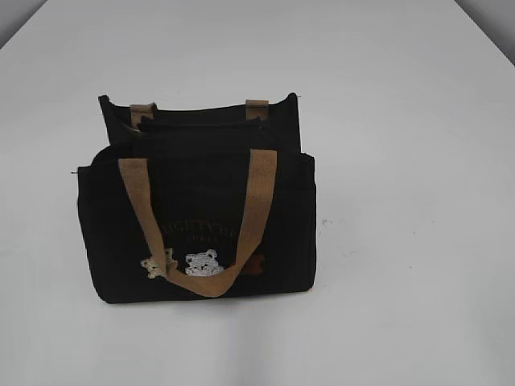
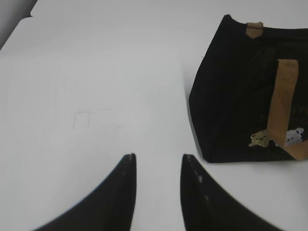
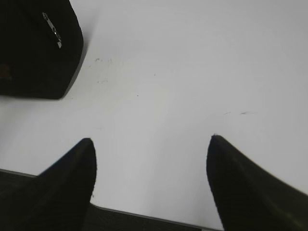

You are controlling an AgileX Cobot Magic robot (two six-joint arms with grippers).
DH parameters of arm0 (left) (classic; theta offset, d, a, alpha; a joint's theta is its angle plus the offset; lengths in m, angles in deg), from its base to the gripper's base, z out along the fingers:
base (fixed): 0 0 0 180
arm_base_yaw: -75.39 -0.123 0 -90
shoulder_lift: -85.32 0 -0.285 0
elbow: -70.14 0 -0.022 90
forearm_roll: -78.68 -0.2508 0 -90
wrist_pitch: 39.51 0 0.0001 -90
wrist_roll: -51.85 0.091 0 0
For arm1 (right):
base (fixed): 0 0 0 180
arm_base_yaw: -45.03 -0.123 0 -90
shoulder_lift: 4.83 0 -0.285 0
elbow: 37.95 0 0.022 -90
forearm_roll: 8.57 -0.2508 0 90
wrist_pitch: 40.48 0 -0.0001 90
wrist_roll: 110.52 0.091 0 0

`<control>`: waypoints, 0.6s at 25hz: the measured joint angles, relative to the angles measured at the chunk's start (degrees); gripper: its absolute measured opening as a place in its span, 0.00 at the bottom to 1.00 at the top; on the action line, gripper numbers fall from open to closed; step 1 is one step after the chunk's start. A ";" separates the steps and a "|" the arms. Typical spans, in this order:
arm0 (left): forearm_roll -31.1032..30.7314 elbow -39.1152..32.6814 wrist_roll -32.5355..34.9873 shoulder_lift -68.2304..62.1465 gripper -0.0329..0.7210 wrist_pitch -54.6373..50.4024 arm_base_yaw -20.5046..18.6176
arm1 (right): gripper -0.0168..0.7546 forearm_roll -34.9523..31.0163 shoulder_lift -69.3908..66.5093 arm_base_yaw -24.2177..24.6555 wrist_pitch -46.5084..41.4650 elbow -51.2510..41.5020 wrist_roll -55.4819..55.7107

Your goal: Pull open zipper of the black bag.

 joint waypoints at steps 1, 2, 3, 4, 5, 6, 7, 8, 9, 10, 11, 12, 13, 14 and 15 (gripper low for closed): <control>0.00 0.00 0.00 0.00 0.36 0.00 0.00 | 0.74 0.00 0.00 0.00 0.00 0.00 0.00; 0.00 0.00 0.00 0.00 0.36 0.00 0.00 | 0.74 -0.05 0.00 0.00 0.07 0.00 0.00; 0.00 0.00 0.00 0.00 0.36 0.00 0.00 | 0.74 -0.05 0.00 0.00 0.07 0.00 0.00; 0.00 0.00 0.00 0.00 0.36 0.00 0.00 | 0.74 -0.05 0.00 0.00 0.07 0.00 0.00; 0.00 0.00 0.00 0.00 0.36 0.00 0.00 | 0.74 -0.05 0.00 0.00 0.07 0.00 0.00; 0.00 0.00 0.00 0.00 0.36 0.00 0.00 | 0.74 -0.05 0.00 0.00 0.07 0.00 0.00; 0.00 0.00 0.00 0.00 0.36 0.00 0.00 | 0.74 -0.05 0.00 0.00 0.07 0.00 0.00; 0.00 0.00 0.00 0.00 0.36 0.00 0.00 | 0.74 -0.05 0.00 0.00 0.07 0.00 0.00; 0.00 0.00 0.00 0.00 0.36 0.00 0.00 | 0.74 -0.05 0.00 0.00 0.07 0.00 0.00; 0.00 0.00 0.00 0.00 0.36 0.00 0.00 | 0.74 0.00 0.00 0.00 0.07 0.00 0.00; 0.00 0.00 0.00 0.00 0.36 0.00 0.00 | 0.74 0.06 0.00 0.00 0.07 0.00 0.00; 0.00 0.00 0.00 0.00 0.36 0.00 0.00 | 0.74 0.23 0.00 0.00 0.07 0.00 0.00; 0.00 0.00 0.00 0.00 0.36 0.00 0.00 | 0.74 0.60 0.00 0.00 0.07 0.00 0.00; 0.00 0.00 0.00 0.00 0.36 0.00 0.00 | 0.74 0.84 0.00 0.00 0.07 0.00 0.14; 0.00 0.00 0.00 0.04 0.36 0.00 0.00 | 0.74 1.12 0.00 0.00 0.07 0.00 0.27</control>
